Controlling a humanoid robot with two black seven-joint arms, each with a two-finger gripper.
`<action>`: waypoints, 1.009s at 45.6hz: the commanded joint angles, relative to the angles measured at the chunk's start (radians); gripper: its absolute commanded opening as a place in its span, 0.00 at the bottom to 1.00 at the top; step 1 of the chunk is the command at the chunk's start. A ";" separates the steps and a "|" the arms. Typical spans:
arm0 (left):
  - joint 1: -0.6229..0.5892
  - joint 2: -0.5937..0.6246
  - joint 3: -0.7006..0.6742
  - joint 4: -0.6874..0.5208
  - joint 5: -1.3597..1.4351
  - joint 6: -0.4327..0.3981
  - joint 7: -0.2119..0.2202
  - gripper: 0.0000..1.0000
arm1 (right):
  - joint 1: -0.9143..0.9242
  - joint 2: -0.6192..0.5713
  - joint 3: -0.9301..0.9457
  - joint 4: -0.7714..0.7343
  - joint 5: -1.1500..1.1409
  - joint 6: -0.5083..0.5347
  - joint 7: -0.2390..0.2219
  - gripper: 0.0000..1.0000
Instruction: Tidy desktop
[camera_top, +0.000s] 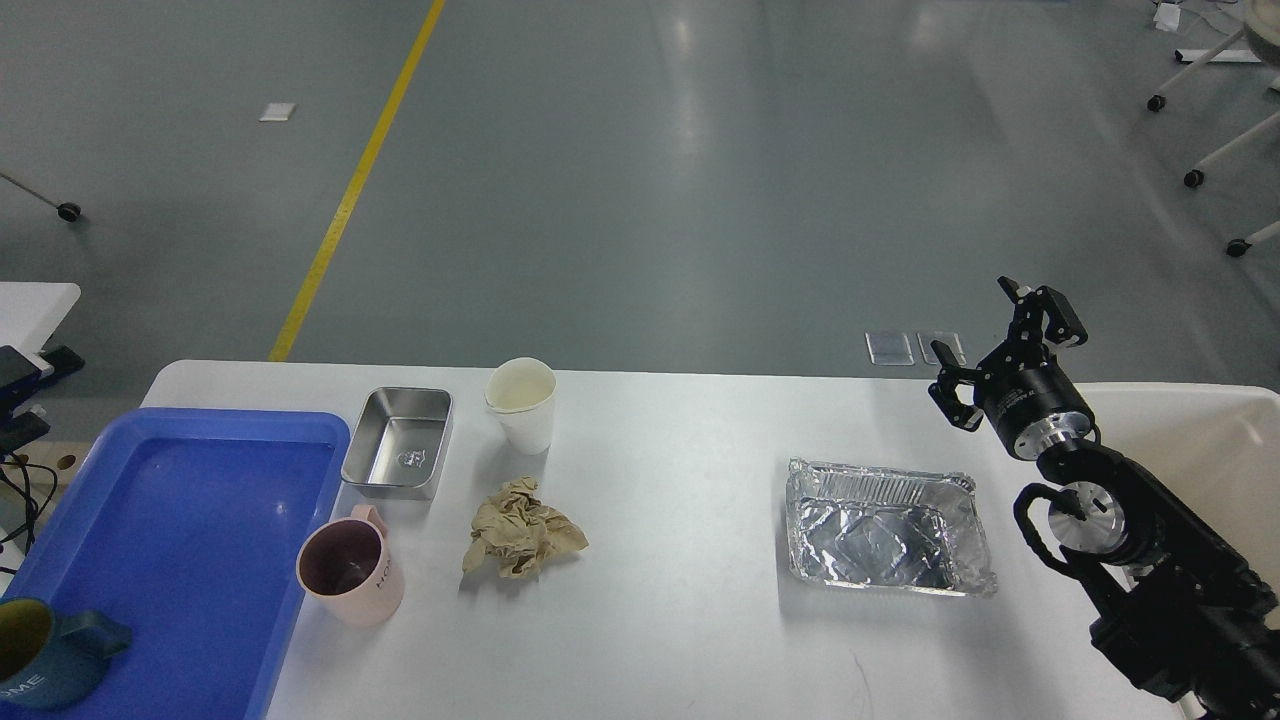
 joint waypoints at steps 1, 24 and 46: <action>0.001 0.065 0.056 -0.045 0.058 -0.001 0.010 0.93 | -0.002 0.003 0.000 -0.001 0.000 0.000 0.000 1.00; -0.005 0.281 0.138 -0.252 0.089 -0.005 0.198 0.89 | -0.002 0.011 0.003 -0.006 -0.002 0.003 0.002 1.00; -0.145 0.403 0.130 -0.260 0.105 -0.050 0.204 0.89 | -0.003 0.029 0.002 -0.009 -0.003 0.003 0.003 1.00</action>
